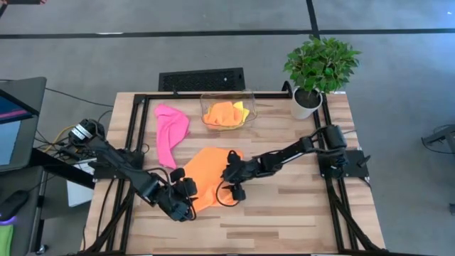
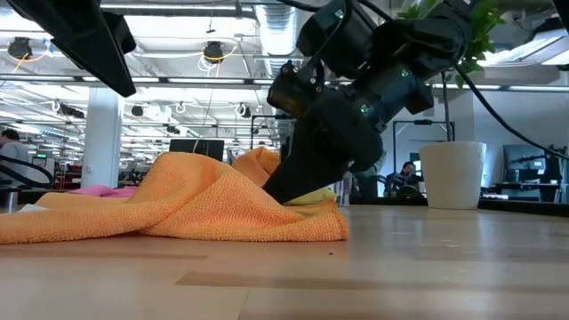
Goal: Fold microfiber towels
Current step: Fold the orange towel
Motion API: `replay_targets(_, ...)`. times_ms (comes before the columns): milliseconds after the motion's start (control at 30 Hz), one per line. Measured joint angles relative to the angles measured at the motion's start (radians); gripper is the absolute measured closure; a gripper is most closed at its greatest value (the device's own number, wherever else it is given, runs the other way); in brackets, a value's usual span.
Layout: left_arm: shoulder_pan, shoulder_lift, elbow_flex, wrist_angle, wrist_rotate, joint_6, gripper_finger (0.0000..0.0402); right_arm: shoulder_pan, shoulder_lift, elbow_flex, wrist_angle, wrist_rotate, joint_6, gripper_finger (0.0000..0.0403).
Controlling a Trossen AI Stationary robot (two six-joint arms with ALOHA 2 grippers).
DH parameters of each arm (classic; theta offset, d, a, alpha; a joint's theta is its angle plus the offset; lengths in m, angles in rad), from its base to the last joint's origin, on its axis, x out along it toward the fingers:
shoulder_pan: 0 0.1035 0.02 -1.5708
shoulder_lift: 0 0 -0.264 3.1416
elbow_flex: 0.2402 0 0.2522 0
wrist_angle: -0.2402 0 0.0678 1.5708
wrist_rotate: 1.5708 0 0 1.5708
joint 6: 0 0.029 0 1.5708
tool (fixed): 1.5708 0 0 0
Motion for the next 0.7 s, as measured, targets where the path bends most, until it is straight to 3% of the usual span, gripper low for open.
replay_targets(267, 0.0, 0.0, 0.0, 0.0, 0.0, -0.002, 0.0278, -0.001, -0.008, 0.002, -0.046, 0.001, -0.019, 0.0176)
replay_targets(700, 0.0, 0.0, 0.0, -0.001, 0.002, 0.0, 0.0278, 0.003, -0.008, 0.001, -0.057, 0.01, -0.027, 0.0338)
